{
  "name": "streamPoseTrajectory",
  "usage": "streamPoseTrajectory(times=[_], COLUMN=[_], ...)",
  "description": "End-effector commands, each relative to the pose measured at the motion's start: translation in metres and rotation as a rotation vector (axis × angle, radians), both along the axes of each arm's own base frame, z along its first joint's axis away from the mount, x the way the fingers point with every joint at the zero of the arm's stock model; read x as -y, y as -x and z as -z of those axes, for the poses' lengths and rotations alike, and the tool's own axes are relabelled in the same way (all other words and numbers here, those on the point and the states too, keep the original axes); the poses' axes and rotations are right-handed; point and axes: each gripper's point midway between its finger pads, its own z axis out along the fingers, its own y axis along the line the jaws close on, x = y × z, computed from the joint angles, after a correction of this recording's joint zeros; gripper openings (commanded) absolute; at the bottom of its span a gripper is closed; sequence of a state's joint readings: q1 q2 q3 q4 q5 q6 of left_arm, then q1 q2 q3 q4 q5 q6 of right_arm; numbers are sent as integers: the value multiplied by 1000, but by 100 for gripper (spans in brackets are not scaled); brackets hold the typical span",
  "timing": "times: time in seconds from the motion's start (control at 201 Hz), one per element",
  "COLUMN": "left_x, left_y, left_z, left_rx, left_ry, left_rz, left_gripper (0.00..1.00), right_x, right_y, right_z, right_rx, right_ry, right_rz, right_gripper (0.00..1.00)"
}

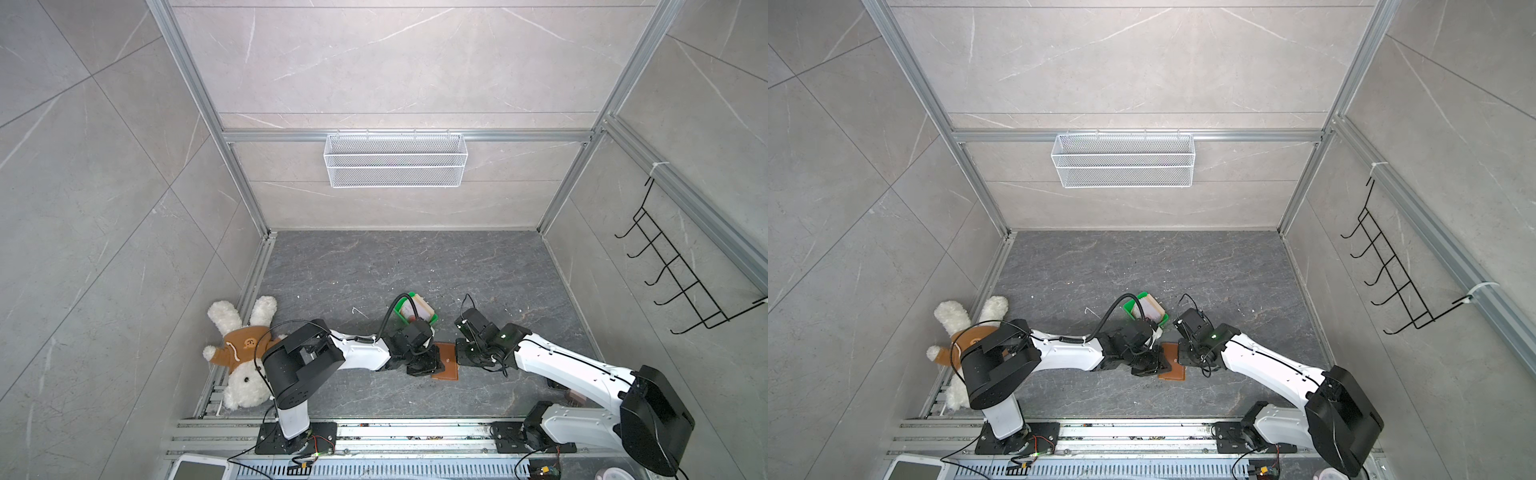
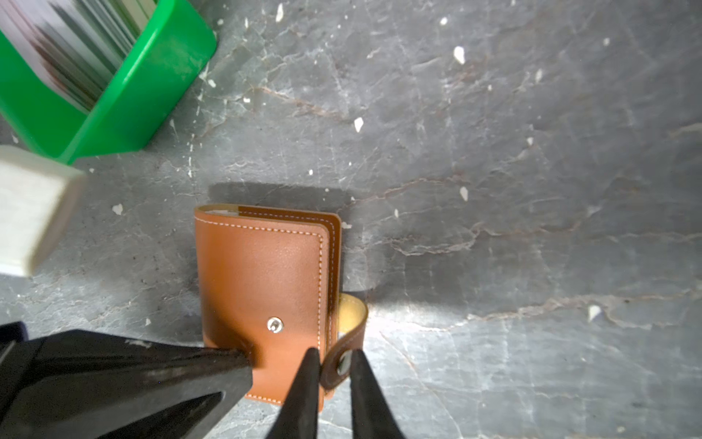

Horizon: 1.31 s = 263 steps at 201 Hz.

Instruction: Put the credit cards into the card holder

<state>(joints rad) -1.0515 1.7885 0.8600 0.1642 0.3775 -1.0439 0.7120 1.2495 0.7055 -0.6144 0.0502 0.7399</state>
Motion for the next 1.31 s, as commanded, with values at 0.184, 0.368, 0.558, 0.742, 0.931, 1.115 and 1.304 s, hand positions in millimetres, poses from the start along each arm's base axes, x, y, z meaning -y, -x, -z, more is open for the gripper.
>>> streamPoseTrajectory(times=[0.184,0.368,0.558,0.742,0.931,1.115,1.304], left_x=[-4,-3,-3,-3,-2,-2,-1], left_y=[8,8,8,9,9,10,11], left_z=[11,10,10,10,11,11,11], left_rx=[-16,-15,-15,-14,-15,-16,-16], left_ry=[-37,-32,-31,-29,-27,-26,-25], left_rz=[24,26,26,27,29,29,33], left_gripper=[12,11,11,10,10,10,10], right_x=[6,7,9,6,-3,-13,-13], right_y=[-1,-1,-2,-2,-3,-3,-4], right_z=[-1,0,0,-4,-8,-6,-7], right_rx=[-6,-11,-9,2,5,-3,0], right_ry=[42,56,64,46,-1,-49,-51], right_rz=[6,7,12,5,-15,-32,-28], right_gripper=[9,21,13,8,5,10,14])
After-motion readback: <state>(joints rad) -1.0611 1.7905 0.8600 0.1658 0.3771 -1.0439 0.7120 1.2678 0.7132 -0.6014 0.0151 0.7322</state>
